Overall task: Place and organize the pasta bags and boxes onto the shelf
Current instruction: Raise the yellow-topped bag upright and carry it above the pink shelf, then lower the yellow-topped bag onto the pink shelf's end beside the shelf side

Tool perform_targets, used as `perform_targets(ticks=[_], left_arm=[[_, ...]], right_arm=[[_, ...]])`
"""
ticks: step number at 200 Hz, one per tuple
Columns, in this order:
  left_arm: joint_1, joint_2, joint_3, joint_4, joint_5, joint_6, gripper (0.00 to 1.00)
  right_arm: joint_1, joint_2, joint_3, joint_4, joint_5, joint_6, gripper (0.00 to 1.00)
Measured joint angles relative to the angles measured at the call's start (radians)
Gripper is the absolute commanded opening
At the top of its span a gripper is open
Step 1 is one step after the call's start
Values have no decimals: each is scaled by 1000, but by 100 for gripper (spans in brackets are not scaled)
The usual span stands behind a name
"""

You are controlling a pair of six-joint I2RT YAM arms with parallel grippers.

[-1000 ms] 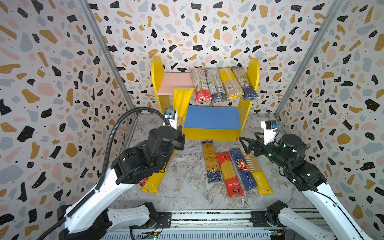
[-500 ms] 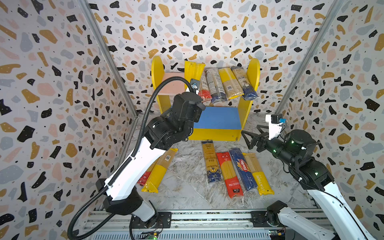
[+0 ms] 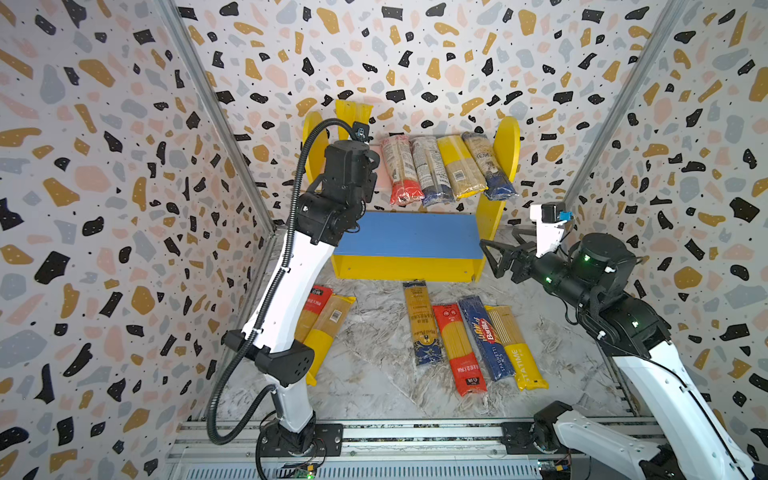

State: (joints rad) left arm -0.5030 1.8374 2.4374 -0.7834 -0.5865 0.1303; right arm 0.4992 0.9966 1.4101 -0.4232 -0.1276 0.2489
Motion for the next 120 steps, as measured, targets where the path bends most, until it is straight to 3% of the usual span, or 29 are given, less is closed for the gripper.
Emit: perform_targets(ticks=[41,120], left_arm=[[69,101,0,42,63,23,0],[128,105,0,82,82,30,0]], right_arm=[[1,45,52,-27,27,-11,99],[1,116,55,-33,52,-29,99]])
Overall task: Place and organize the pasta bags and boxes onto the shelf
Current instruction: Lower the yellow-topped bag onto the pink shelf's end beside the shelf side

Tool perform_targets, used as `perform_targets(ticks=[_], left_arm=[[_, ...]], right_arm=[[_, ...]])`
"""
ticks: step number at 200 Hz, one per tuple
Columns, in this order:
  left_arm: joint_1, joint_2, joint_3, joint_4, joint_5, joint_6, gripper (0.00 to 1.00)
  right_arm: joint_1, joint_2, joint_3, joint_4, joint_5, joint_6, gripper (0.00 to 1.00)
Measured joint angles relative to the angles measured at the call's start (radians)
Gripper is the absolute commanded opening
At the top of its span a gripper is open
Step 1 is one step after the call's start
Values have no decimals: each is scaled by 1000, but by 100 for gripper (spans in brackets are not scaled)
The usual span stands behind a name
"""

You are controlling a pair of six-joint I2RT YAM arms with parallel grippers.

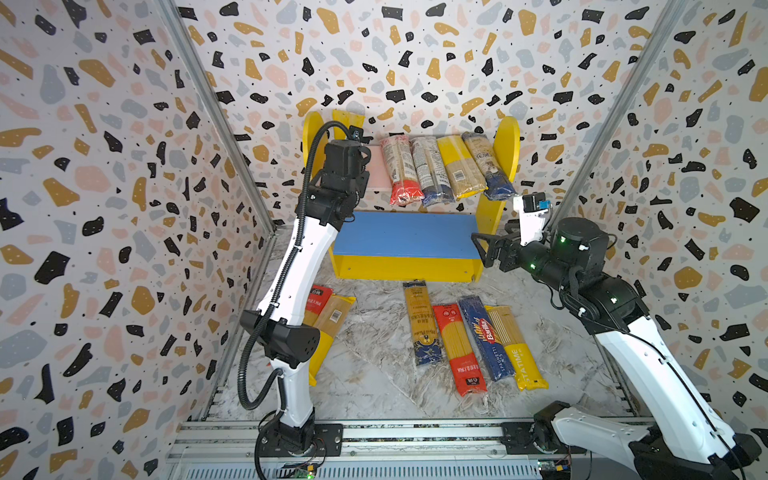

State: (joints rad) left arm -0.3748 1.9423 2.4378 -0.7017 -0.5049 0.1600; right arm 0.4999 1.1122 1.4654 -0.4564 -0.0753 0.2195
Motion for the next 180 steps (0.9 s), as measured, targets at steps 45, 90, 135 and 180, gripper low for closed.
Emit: perform_targets(ticks=[45,90,135,180], left_arm=[[27,0,0,2,0,2,20],[33,-4,0,72,-6,1,75],[42,-47,0,129,2,-4,86],[44,-137,-83,159,51,-31,93]], right_arm=[[0,3,0,1,1,-2,99],[0,3,0,1,1,-1,99],[0,1,0,0,2,-1,99],[0,-3,0,0,5,-1,99]])
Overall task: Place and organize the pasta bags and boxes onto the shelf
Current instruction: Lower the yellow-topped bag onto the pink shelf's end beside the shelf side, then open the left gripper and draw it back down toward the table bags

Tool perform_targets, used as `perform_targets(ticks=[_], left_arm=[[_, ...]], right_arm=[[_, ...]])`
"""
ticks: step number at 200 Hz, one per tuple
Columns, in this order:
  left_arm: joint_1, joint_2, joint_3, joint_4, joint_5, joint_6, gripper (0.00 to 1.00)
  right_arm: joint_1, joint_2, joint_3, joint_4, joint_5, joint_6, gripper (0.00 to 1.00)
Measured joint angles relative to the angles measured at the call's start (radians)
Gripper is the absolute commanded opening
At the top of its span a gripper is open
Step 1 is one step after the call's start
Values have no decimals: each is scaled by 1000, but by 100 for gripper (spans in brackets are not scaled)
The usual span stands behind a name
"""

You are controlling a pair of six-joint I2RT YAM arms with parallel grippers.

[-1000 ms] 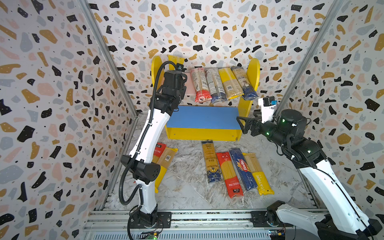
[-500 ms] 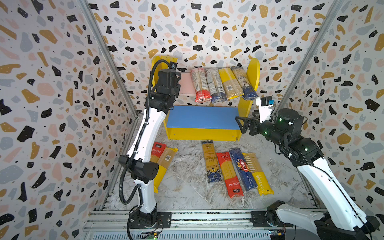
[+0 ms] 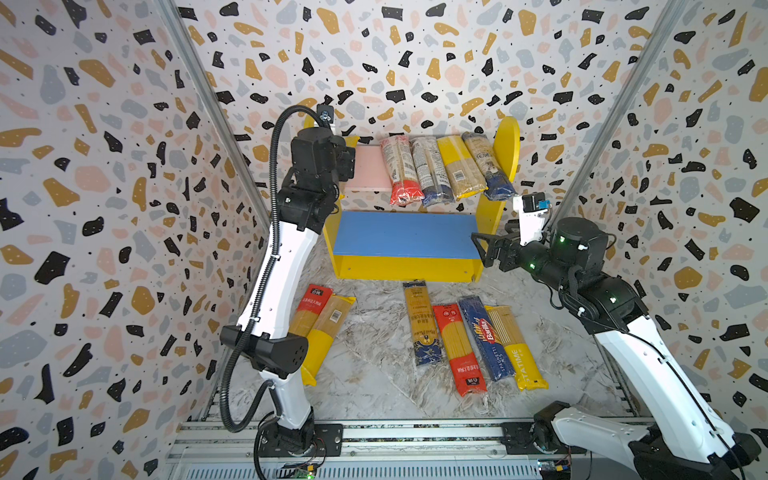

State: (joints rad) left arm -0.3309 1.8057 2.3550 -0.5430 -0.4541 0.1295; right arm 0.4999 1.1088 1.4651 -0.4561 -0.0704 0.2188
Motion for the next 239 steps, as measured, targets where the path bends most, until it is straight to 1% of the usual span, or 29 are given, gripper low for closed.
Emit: perform_targets(ticks=[18,52,91,111,131,156,179,199,215,239], left_arm=[[0,-54,-67,12,23,-20,100],[-7,-175,-198,44,78,-66,99],[-50,-334,-382,97,48,-106,99],[-93,-412,-494,117,16,-128,100],[-142,-500,-636,135,-24,-161,100],[-197,-590,-787,142,-62,-208,100],[-257,-674,-932,153,-95,-267,100],[-327,-749,-1080,177,-112,-332,100],[-386,-779,-1181,189,-131,-378,100],[-465,-777,-1302,205,-147,-442,100]], right_arm=[[0,-8,0,0,1,0,99],[1,-34,0,-1,7,0,99],[5,-84,-18,-2,11,5,99],[6,-117,-42,-8,13,8,99],[14,-152,-72,-16,23,14,99],[43,-199,-124,-29,43,25,99],[75,-237,-179,-44,64,37,99],[93,-266,-220,-54,72,50,99],[104,-288,-253,-53,80,61,99],[116,-320,-296,-53,86,75,99]])
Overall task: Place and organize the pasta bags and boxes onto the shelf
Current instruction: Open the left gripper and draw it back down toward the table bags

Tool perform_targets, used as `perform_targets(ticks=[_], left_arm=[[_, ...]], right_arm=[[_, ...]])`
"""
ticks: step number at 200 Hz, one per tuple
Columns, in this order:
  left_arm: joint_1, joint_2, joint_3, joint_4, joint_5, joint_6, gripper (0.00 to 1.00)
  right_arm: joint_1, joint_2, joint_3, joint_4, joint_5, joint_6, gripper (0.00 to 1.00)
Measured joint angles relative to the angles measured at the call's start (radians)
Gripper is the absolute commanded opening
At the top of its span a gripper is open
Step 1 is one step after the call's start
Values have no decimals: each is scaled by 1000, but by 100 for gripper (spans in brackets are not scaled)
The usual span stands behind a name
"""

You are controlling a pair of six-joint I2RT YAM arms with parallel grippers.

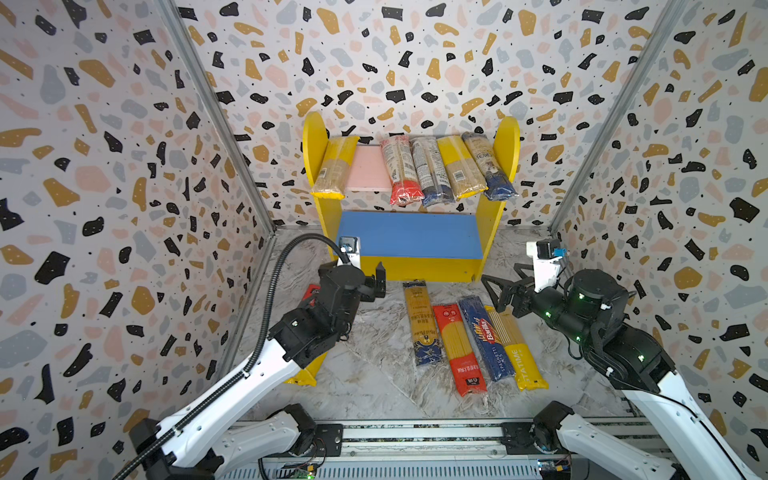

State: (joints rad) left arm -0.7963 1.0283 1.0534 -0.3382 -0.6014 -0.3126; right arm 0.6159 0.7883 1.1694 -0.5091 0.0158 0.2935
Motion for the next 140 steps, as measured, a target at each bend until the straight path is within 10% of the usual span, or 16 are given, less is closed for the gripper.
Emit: perform_targets(ticks=[63,140], left_arm=[[-217,87,-271,168,-50,-176,100],[-419,503,-235,273,-166,-371,100]], right_arm=[[11,-48,-43,-6,20,15,99],[12,-111,-50,-26,50,15,99]])
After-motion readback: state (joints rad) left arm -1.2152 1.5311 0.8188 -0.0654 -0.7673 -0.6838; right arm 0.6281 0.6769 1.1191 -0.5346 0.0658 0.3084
